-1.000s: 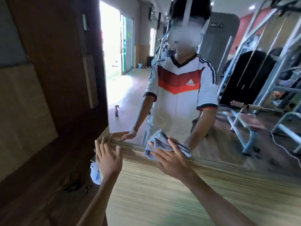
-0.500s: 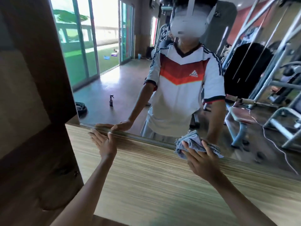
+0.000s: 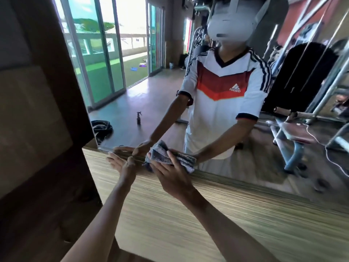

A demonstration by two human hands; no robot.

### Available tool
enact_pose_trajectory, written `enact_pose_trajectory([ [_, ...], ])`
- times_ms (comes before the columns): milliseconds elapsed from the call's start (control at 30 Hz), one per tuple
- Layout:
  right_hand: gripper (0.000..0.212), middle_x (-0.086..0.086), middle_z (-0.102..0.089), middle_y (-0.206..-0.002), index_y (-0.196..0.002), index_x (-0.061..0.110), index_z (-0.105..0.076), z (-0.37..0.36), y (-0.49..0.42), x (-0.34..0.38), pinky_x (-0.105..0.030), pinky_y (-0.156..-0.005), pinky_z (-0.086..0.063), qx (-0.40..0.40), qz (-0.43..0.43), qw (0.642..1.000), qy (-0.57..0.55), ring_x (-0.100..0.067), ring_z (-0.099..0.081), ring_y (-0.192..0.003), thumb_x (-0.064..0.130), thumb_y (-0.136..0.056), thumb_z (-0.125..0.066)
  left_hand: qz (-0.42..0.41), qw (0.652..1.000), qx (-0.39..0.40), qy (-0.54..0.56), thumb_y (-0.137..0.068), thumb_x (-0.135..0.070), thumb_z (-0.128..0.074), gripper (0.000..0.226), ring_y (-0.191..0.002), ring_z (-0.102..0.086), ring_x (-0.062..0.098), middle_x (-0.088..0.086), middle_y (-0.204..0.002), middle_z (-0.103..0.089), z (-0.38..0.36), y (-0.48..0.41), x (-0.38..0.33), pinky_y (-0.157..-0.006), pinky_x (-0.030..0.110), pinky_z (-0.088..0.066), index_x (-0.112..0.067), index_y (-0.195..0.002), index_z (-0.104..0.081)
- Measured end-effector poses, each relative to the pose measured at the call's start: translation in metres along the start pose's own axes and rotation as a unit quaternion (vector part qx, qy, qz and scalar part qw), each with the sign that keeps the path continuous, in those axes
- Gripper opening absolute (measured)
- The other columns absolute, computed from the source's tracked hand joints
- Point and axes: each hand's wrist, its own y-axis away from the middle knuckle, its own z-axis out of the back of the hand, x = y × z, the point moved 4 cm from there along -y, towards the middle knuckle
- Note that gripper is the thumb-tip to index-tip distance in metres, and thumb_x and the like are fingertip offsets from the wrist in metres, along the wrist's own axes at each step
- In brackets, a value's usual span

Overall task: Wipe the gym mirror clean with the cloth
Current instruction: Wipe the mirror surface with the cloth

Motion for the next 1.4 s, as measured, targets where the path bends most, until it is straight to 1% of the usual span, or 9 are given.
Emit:
enact_pose_trajectory([
  [167, 0.044, 0.002, -0.069, -0.125, -0.121, 0.013, -0.07, 0.003, 0.032, -0.021, -0.051, -0.123, -0.012, -0.014, -0.011, 1.0, -0.002, -0.015, -0.066, -0.107, 0.007, -0.087, -0.043, -0.02, 0.999, -0.025, -0.021, -0.101, -0.004, -0.036, 0.074, -0.152, 0.018, 0.037, 0.022, -0.163, 0.022, -0.004, -0.005, 0.005, -0.121, 0.047, 0.009, 0.0, -0.155, 0.014],
  [300, 0.043, 0.002, -0.062, -0.136, -0.125, 0.015, -0.068, 0.007, 0.068, -0.042, -0.054, -0.123, -0.009, 0.0, -0.03, 0.999, 0.028, -0.016, -0.064, -0.113, 0.01, -0.088, -0.047, -0.018, 0.998, -0.061, -0.018, -0.099, -0.009, -0.039, 0.076, -0.154, 0.01, 0.033, 0.017, -0.165, 0.019, -0.005, -0.003, 0.009, -0.12, 0.053, 0.006, -0.014, -0.16, 0.006],
  [433, 0.044, 0.0, -0.049, -0.149, -0.129, 0.015, -0.065, 0.025, 0.119, -0.075, -0.055, -0.12, -0.019, -0.004, -0.041, 0.997, 0.068, -0.019, -0.062, -0.114, 0.012, -0.093, -0.04, -0.027, 0.995, -0.094, 0.005, -0.097, -0.007, -0.04, 0.076, -0.154, 0.01, 0.032, 0.016, -0.166, 0.016, -0.008, -0.002, 0.012, -0.121, 0.053, 0.007, -0.016, -0.161, 0.001],
  [567, 0.043, -0.002, -0.044, -0.15, -0.129, 0.015, -0.058, 0.038, 0.147, -0.094, -0.057, -0.116, -0.024, -0.005, -0.037, 0.994, 0.102, -0.02, -0.051, -0.123, 0.015, -0.087, -0.049, -0.036, 0.993, -0.109, 0.012, -0.098, -0.005, -0.04, 0.074, -0.154, 0.008, 0.036, 0.018, -0.166, 0.014, -0.012, -0.002, 0.012, -0.12, 0.056, 0.0, -0.013, -0.161, -0.002],
  [700, 0.037, -0.004, -0.047, -0.147, -0.119, 0.012, -0.07, 0.034, 0.144, -0.086, -0.056, -0.12, -0.017, -0.026, -0.068, 0.992, 0.103, -0.019, -0.052, -0.119, 0.016, -0.086, -0.053, -0.048, 0.994, -0.094, 0.014, -0.097, -0.013, -0.04, 0.073, -0.153, 0.006, 0.041, 0.024, -0.164, 0.013, -0.011, 0.0, 0.013, -0.121, 0.05, -0.005, -0.008, -0.16, -0.004],
  [867, 0.05, -0.002, -0.04, -0.154, -0.132, 0.013, -0.063, 0.026, 0.089, -0.052, -0.054, -0.12, -0.018, -0.025, -0.054, 0.997, 0.055, -0.019, -0.047, -0.134, 0.007, -0.084, -0.052, -0.038, 0.995, -0.083, 0.039, -0.088, -0.029, -0.033, 0.08, -0.154, 0.005, 0.037, 0.026, -0.164, 0.009, -0.013, 0.003, 0.011, -0.122, 0.039, -0.006, -0.008, -0.16, -0.006],
  [1133, 0.054, -0.003, -0.046, -0.153, -0.138, 0.009, -0.057, 0.016, 0.037, -0.027, -0.049, -0.123, -0.017, 0.008, -0.024, 1.0, -0.006, -0.016, -0.047, -0.137, 0.005, -0.099, -0.02, -0.023, 0.995, -0.098, -0.015, -0.102, -0.015, -0.044, 0.071, -0.154, 0.0, 0.035, 0.024, -0.165, 0.008, -0.039, 0.025, 0.015, -0.121, 0.039, -0.015, -0.011, -0.161, -0.004],
  [1300, 0.053, -0.003, -0.05, -0.149, -0.133, 0.01, -0.062, 0.031, 0.103, -0.074, -0.05, -0.123, -0.014, -0.007, -0.021, 1.0, -0.01, -0.016, -0.052, -0.132, 0.005, -0.096, -0.023, -0.038, 0.995, -0.089, -0.015, -0.105, -0.019, -0.039, 0.066, -0.155, 0.003, 0.033, 0.016, -0.167, 0.007, -0.091, 0.079, 0.009, -0.124, 0.038, -0.007, -0.012, -0.161, -0.005],
  [1400, 0.043, 0.0, -0.064, -0.134, -0.123, 0.012, -0.069, 0.041, 0.156, -0.109, -0.05, -0.123, -0.014, -0.042, -0.027, 0.999, -0.01, -0.016, -0.062, -0.118, 0.005, -0.089, -0.044, -0.086, 0.991, -0.098, -0.022, -0.103, -0.025, -0.021, 0.058, -0.148, -0.002, 0.055, 0.022, -0.163, 0.003, -0.119, 0.094, 0.024, -0.122, 0.039, 0.013, 0.014, -0.142, -0.04],
])
